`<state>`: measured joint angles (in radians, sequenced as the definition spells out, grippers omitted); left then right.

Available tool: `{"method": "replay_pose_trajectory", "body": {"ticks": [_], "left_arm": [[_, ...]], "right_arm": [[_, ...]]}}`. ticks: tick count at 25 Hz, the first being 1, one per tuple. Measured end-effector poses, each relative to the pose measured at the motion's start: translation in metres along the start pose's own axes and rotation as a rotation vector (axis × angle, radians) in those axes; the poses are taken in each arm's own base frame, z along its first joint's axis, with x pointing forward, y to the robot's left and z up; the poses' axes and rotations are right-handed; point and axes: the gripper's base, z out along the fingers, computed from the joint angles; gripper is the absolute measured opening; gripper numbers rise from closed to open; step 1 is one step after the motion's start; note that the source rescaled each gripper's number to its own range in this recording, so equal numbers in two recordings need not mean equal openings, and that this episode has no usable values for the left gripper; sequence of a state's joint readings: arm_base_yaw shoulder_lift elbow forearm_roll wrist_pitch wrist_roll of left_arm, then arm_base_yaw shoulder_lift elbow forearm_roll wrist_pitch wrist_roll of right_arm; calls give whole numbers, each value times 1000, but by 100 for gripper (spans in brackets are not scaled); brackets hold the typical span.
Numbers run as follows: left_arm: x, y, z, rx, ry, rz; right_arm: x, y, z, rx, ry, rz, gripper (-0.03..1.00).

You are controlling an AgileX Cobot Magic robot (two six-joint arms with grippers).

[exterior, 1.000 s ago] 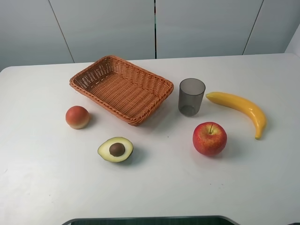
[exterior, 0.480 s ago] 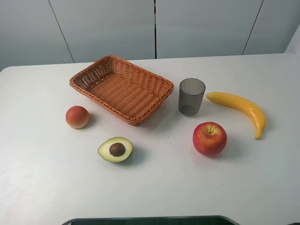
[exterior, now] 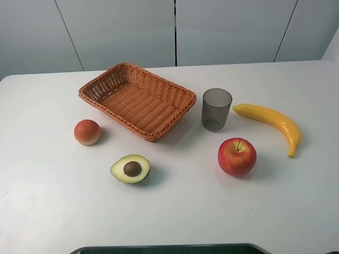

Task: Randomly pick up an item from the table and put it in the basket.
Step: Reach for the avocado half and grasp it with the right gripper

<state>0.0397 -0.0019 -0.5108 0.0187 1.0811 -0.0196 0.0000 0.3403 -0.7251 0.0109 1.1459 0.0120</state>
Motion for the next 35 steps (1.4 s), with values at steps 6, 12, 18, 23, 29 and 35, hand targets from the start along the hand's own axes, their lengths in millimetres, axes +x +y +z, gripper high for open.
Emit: {"method": "replay_pose_trajectory", "body": {"ticks": [6,12,18,23,29,35], "left_arm": [[0,0,0,0,0,0],[0,0,0,0,0,0],[0,0,0,0,0,0],[0,0,0,0,0,0],[0,0,0,0,0,0],[0,0,0,0,0,0]], "right_arm": [[-42,6,46,-46,233,96,100],[-48,22,89,-120,448,98,100],[-48,51,119,-191,553,18,100],[-47,74,158,-218,682,-104,100],[-56,126,180,-347,715,-390,100],[-36,186,189,-492,734,-698,100]]}}
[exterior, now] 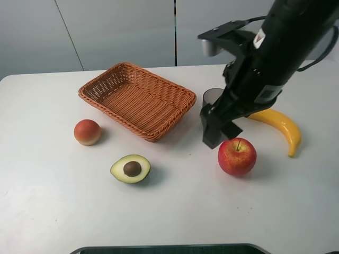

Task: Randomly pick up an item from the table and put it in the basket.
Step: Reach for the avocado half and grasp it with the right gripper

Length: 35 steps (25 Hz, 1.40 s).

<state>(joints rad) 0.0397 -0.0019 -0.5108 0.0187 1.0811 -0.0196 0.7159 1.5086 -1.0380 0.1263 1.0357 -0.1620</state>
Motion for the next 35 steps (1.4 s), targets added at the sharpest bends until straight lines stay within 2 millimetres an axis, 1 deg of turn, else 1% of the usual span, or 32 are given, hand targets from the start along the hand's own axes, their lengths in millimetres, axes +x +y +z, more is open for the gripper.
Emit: {"method": "replay_pose_trajectory", "body": {"ticks": [4,7,10,12,18,20,24,27,30,35], "left_arm": [[0,0,0,0,0,0],[0,0,0,0,0,0],[0,0,0,0,0,0],[0,0,0,0,0,0],[0,0,0,0,0,0],[0,0,0,0,0,0],[0,0,0,0,0,0],[0,0,0,0,0,0],[0,0,0,0,0,0],[0,0,0,0,0,0]], "right_arm": [[-12,36,22,-31,11,-208,100],[-20,58,35,-46,14,-353,100],[-34,74,45,-51,-4,-452,100],[-45,79,53,-53,-6,-503,100],[-75,82,85,-47,-3,-566,100],[-86,83,94,-39,-26,-586,100],[-101,84,114,-34,-37,-606,100],[-106,80,129,-34,-19,-600,100],[-106,77,140,-34,7,-597,100],[-106,78,143,-23,11,-611,100]]}}
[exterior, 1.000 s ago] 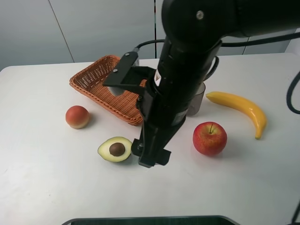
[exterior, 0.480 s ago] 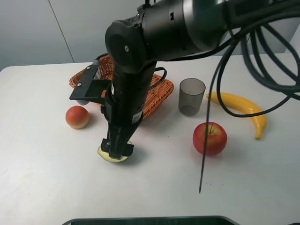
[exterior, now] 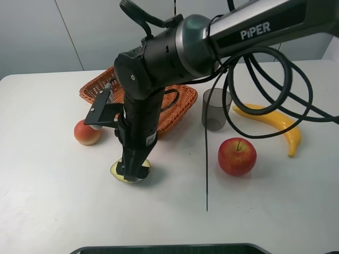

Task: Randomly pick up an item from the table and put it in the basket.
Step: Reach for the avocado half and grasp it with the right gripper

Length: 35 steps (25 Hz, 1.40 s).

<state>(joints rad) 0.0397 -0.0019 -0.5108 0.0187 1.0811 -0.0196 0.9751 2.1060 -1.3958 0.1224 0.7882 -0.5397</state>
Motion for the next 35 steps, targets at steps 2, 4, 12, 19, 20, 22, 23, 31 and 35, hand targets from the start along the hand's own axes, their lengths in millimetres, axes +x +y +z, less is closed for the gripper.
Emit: {"method": "replay_pose_trajectory", "body": {"ticks": [2,4,12,19,20,22,23,31,35], "left_arm": [[0,0,0,0,0,0],[0,0,0,0,0,0],[0,0,0,0,0,2],[0,0,0,0,0,4],[0,0,0,0,0,4],[0,0,0,0,0,4],[0,0,0,0,0,4],[0,0,0,0,0,2],[0,0,0,0,0,0]], "right_arm": [[-1,1,0,4,-5,-6,100],[-3,4,1,7,-9,-18,100],[-12,19,6,11,-27,-52,100],[-11,21,18,17,2,-62,100],[-11,22,20,16,7,-62,100],[-10,22,24,11,17,-62,100],[-10,22,25,13,20,-64,100],[-9,19,27,47,34,-85,53],[-9,18,26,55,34,-89,0]]}}
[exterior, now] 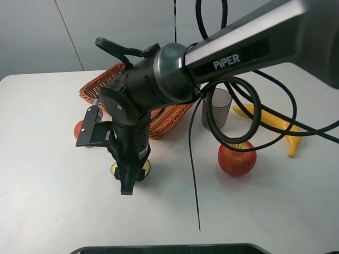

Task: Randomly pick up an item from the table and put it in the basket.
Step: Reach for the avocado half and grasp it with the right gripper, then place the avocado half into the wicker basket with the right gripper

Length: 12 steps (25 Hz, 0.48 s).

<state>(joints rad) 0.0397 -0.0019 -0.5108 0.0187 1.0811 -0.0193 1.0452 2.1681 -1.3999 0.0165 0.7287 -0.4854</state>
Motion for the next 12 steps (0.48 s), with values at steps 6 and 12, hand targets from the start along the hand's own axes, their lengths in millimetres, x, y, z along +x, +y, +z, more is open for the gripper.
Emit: {"method": "replay_pose_trajectory", "body": {"ticks": [6,12], "left_arm": [[0,0,0,0,0,0],[0,0,0,0,0,0]], "right_arm": [[0,0,0,0,3,-2,0],[0,0,0,0,3,-2,0]]}}
